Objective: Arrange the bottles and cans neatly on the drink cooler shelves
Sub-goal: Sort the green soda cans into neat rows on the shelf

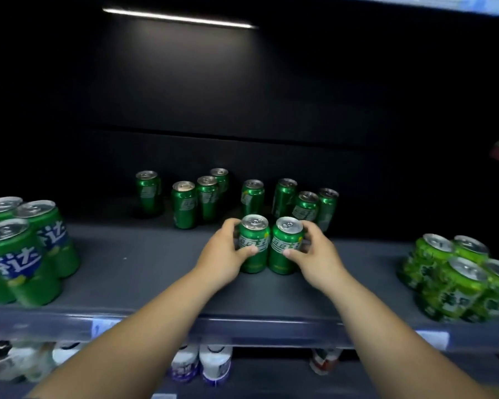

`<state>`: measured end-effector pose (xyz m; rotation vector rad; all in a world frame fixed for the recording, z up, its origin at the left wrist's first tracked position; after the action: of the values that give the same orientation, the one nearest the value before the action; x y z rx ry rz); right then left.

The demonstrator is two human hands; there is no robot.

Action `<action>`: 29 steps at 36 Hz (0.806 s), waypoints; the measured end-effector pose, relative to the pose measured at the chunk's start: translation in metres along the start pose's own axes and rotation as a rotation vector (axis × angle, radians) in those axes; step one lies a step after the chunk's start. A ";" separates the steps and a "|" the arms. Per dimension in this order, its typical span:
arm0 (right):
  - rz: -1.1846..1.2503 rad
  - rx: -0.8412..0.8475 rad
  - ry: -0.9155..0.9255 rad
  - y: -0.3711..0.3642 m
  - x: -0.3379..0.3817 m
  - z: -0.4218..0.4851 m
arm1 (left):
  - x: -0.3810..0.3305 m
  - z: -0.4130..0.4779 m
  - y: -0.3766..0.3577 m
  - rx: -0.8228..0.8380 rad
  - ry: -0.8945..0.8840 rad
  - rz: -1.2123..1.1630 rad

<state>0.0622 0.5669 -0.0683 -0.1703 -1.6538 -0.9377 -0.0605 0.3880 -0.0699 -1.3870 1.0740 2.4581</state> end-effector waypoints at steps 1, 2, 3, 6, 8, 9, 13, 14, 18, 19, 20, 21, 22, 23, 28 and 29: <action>0.020 -0.004 0.000 -0.003 0.003 -0.004 | 0.003 -0.003 0.006 -0.008 -0.002 -0.009; 0.032 -0.004 -0.004 -0.007 0.005 -0.008 | 0.007 -0.008 0.014 -0.016 -0.001 -0.014; 0.040 0.005 -0.007 -0.012 0.008 -0.012 | 0.010 -0.013 0.021 -0.026 -0.003 -0.021; 0.040 0.053 0.017 -0.031 0.021 -0.023 | 0.020 -0.030 0.045 -0.061 0.015 -0.043; 0.036 0.080 0.056 -0.045 0.032 -0.029 | 0.027 -0.042 0.063 -0.100 0.025 -0.055; 0.039 0.104 0.075 -0.053 0.038 -0.033 | 0.030 -0.047 0.072 -0.123 0.032 -0.061; 0.057 0.205 0.113 -0.089 0.056 -0.046 | 0.039 -0.074 0.106 -0.199 0.083 -0.086; 0.060 0.235 0.122 -0.098 0.060 -0.050 | 0.042 -0.083 0.114 -0.213 0.098 -0.084; 0.055 0.321 0.155 -0.134 0.072 -0.068 | 0.053 -0.112 0.138 -0.210 0.129 -0.060; 0.048 0.324 0.164 -0.141 0.075 -0.073 | 0.055 -0.117 0.143 -0.203 0.132 -0.062; 0.038 0.320 0.174 -0.146 0.078 -0.077 | 0.056 -0.120 0.147 -0.197 0.129 -0.067; 0.025 0.312 0.178 -0.151 0.079 -0.080 | 0.057 -0.123 0.151 -0.191 0.122 -0.073; 0.009 0.306 0.178 -0.155 0.080 -0.083 | 0.058 -0.125 0.154 -0.181 0.117 -0.079; 0.000 0.298 0.178 -0.158 0.081 -0.086 | 0.059 -0.126 0.157 -0.169 0.112 -0.086; 0.018 0.254 0.165 -0.155 0.077 -0.095 | 0.059 -0.125 0.163 -0.065 0.060 -0.079; 0.035 0.249 0.148 -0.154 0.074 -0.096 | 0.060 -0.123 0.162 -0.045 0.056 -0.079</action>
<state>0.0235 0.3746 -0.0769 0.0378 -1.6088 -0.6937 -0.0769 0.1765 -0.0734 -1.4901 0.9601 2.4155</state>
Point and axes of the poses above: each hand's wrist, its own z-axis towards the middle knuckle, its own y-axis out of the back of the hand, x = y × z, the point moved 10 cm from there along z, towards the middle knuckle, and after that the axes turned 11 degrees about -y, right-handed, at the moved point
